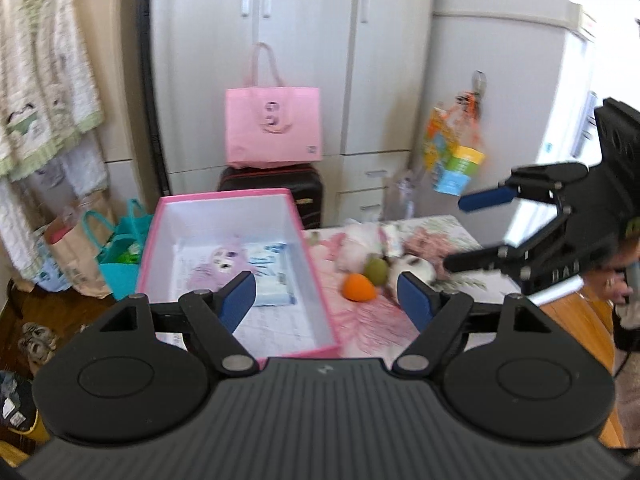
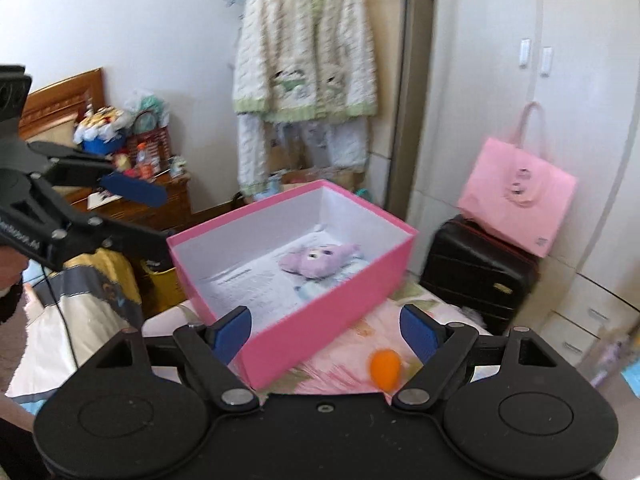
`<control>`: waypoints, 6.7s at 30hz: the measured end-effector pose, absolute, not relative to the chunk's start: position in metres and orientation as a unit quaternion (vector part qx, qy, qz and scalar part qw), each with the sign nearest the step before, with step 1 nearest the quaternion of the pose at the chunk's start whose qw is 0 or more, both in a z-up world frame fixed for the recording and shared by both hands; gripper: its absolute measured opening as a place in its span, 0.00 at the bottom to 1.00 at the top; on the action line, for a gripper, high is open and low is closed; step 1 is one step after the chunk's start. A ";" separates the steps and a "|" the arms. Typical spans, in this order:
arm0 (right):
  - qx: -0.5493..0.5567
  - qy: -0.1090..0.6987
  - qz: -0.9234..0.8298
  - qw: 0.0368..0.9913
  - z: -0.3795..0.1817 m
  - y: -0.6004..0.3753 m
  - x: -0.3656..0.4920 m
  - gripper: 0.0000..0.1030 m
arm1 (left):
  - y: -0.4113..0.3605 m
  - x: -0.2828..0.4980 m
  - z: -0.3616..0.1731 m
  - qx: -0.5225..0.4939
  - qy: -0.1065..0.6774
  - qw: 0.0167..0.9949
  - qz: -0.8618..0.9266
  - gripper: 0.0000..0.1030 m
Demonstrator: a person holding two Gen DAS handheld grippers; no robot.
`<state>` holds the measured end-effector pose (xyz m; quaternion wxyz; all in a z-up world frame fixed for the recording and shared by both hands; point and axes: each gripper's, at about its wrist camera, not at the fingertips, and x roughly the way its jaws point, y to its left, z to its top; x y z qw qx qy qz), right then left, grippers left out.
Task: Organize soft objects
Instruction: 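Move the left tool back to the white panda plush, then grasp the white panda plush with the left gripper, then lift and carry the panda plush with the left gripper over the pink box, then open the left gripper to drop the panda into the box, then move the left tool toward the orange sponge while the right tool approaches the pink scrunchie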
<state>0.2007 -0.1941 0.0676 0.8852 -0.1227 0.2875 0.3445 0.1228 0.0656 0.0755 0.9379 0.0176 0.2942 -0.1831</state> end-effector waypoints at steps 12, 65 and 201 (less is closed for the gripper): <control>-0.078 0.281 0.284 0.913 0.051 -0.279 0.165 0.83 | -0.007 0.106 0.051 0.069 0.314 0.908 -0.268 0.75; -0.063 0.305 0.303 0.901 -0.134 -0.258 0.266 0.77 | -0.094 0.245 -0.104 -0.075 0.344 0.898 -0.265 0.74; -0.083 0.268 0.343 0.897 0.053 -0.165 0.126 0.76 | 0.067 0.040 0.071 0.038 0.231 0.957 -0.174 0.77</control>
